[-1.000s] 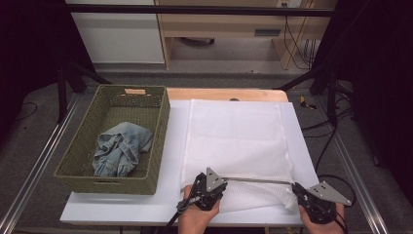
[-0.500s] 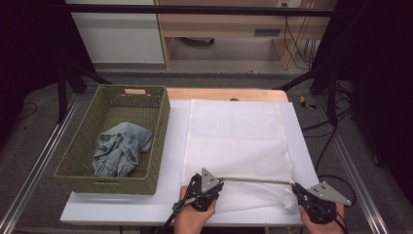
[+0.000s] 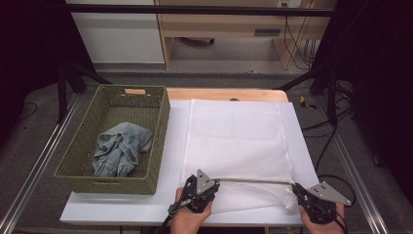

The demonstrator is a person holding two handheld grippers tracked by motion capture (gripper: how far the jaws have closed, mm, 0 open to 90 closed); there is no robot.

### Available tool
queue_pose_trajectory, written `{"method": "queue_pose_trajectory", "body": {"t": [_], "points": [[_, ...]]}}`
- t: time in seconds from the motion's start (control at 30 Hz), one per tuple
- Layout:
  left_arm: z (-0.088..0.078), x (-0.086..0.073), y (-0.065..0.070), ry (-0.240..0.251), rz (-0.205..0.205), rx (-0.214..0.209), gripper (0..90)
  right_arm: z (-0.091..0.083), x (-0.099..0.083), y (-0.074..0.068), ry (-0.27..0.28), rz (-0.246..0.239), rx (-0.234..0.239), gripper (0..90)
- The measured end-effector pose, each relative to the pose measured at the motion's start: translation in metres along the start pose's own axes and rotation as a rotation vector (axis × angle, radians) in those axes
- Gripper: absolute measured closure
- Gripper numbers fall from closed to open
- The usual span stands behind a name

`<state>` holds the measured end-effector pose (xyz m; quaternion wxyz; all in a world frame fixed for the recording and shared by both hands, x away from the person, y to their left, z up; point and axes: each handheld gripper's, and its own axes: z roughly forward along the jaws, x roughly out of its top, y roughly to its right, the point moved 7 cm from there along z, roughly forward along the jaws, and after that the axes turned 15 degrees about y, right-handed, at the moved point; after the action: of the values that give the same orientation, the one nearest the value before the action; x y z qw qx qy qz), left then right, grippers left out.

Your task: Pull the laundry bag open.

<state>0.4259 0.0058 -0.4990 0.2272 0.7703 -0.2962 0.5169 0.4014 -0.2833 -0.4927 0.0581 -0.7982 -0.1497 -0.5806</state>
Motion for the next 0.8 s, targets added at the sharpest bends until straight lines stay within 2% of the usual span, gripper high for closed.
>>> {"method": "queue_pose_trajectory", "body": {"t": [0.23,0.37,0.8], "points": [[-0.004,0.000,-0.006,0.002,-0.005,0.009,86.7,0.000,0.000,0.000,-0.002,-0.001,-0.003,84.8],[-0.006,-0.001,-0.009,0.005,-0.022,0.011,86.7,0.000,-0.001,0.001,-0.002,-0.007,-0.005,84.8],[-0.017,-0.003,-0.018,0.006,-0.017,0.024,86.6,0.000,-0.001,0.000,-0.005,-0.009,-0.006,84.8]]}}
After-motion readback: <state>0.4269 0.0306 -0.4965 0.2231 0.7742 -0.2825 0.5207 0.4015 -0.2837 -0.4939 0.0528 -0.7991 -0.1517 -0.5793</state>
